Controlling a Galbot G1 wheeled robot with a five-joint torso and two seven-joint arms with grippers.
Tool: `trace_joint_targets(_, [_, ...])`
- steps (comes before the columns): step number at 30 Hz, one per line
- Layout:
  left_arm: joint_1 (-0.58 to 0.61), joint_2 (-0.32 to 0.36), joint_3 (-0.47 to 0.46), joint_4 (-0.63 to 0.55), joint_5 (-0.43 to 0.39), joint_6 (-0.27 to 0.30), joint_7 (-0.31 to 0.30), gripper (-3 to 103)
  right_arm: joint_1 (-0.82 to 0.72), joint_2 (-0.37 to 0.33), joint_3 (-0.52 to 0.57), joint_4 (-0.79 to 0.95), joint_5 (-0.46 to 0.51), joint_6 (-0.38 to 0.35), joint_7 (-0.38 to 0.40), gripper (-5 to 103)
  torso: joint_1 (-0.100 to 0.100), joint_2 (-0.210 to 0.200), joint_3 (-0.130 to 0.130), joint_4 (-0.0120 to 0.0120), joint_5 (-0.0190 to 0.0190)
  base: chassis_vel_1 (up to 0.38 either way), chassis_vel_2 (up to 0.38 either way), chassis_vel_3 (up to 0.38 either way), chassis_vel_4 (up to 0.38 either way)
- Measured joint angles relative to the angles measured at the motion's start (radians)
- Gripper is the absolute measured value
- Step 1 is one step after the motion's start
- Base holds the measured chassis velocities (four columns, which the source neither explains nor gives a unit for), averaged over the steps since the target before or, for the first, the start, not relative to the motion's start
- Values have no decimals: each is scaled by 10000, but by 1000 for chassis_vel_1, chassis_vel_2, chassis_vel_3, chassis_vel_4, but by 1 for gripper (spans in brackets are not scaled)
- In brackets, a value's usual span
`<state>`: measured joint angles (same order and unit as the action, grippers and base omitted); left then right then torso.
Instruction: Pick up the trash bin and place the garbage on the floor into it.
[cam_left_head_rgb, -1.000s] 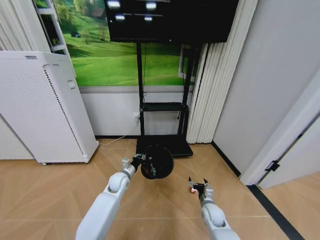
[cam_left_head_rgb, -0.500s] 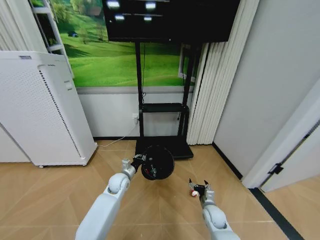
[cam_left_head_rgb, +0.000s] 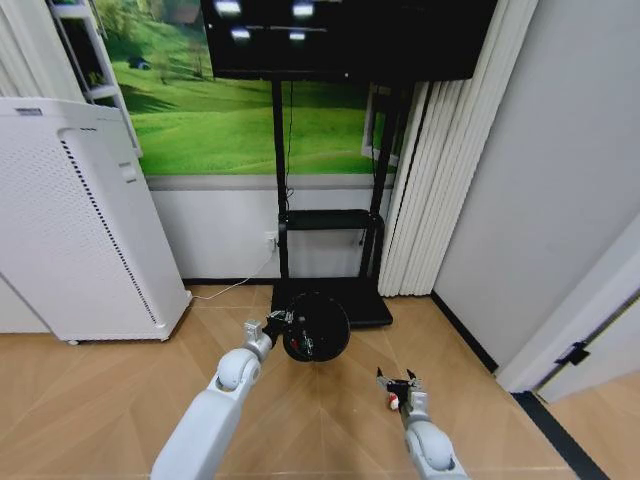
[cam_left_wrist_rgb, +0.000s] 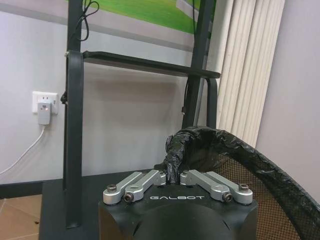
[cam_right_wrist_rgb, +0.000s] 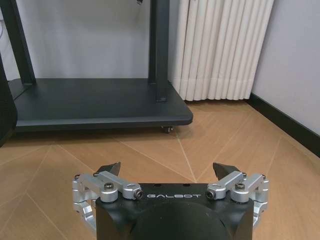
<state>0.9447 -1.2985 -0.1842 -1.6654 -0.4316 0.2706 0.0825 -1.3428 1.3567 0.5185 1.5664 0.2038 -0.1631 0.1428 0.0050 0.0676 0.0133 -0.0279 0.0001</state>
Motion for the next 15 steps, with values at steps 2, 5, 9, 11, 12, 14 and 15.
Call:
trace_joint_targets(2, [-3, -25, 21, 0, 14, 0, 4, 7, -42, -27, 37, 33, 44, 5, -4, 100, 0, 0, 1, -1, -1, -99, -114, 67, 102])
trace_joint_targets(5, [-11, -44, 32, 0, 18, 0, 5, 7, -55, -29, 45, 38, 44, 36, -5, 100, 0, 0, 1, 0, -1, -142, -116, 172, 119])
trace_joint_targets(9, [-6, -71, 35, -1, 33, -1, 8, 7, -58, -7, 45, -143, -204, 338, -125, 100, 1, 0, 2, -3, 1, -177, -139, 178, 159])
trace_joint_targets(11, [3, -83, 29, -1, 33, 0, 17, 7, -65, -16, 45, -297, -252, 327, -375, 100, 2, 0, 2, -4, -1, -186, -105, 140, 109])
trace_joint_targets(12, [9, -88, 12, -1, 33, 0, 19, 7, -58, -22, 19, -443, -238, 226, -573, 100, 3, 0, 2, -6, -2, -100, -105, 140, 71])
trace_joint_targets(14, [13, -94, -9, -1, 33, 0, 23, 7, 88, -20, -94, -949, -30, -71, -893, 100, 2, 0, 2, -4, 0, -25, -59, 90, 24])
trace_joint_targets(15, [13, -92, -24, -2, 30, -2, 23, 7, 234, 1, -150, -1297, 101, -226, -1049, 100, 2, 0, 2, -3, 2, 0, 0, 0, 0])
